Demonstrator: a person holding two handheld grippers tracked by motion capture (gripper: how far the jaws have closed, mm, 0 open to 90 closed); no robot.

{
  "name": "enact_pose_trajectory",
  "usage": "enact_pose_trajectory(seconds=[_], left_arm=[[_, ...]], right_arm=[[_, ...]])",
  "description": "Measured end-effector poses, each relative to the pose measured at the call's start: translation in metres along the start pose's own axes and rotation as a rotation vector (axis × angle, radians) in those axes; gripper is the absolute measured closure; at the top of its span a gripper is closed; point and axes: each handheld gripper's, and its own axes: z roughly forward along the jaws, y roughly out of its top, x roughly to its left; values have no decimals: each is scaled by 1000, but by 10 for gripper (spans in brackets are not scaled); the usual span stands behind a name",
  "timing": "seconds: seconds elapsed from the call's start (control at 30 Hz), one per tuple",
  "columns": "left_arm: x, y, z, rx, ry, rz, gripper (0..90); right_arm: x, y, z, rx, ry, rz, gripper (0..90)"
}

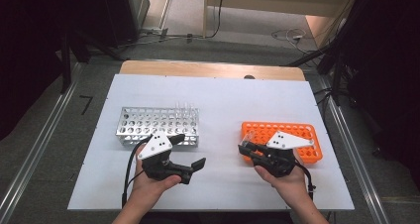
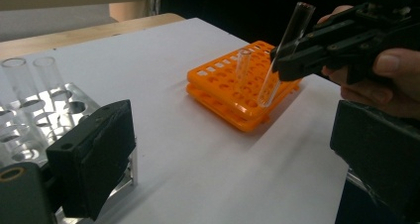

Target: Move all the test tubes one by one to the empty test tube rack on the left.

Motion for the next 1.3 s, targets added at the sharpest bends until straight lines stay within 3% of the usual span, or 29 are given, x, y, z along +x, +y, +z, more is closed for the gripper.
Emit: enact_pose_trajectory(seconds=[0.2,0.63,0.9,1.17,1.3], left_arm=[[-8,3,5,-3,-15,11,78],[-27,3,18,19,-8,66,422],[-33,2,21,16,-44,90,616],[-35,1,23,22,-59,115,745],[-35,1,22,19,-50,124,757]], right_arm=[[17,-1,13,23,45,-30,740],[47,-3,33,61,114,-85,740],[58,-2,37,70,142,-100,741],[62,-1,37,70,157,-106,740],[61,-1,37,71,159,-106,740]])
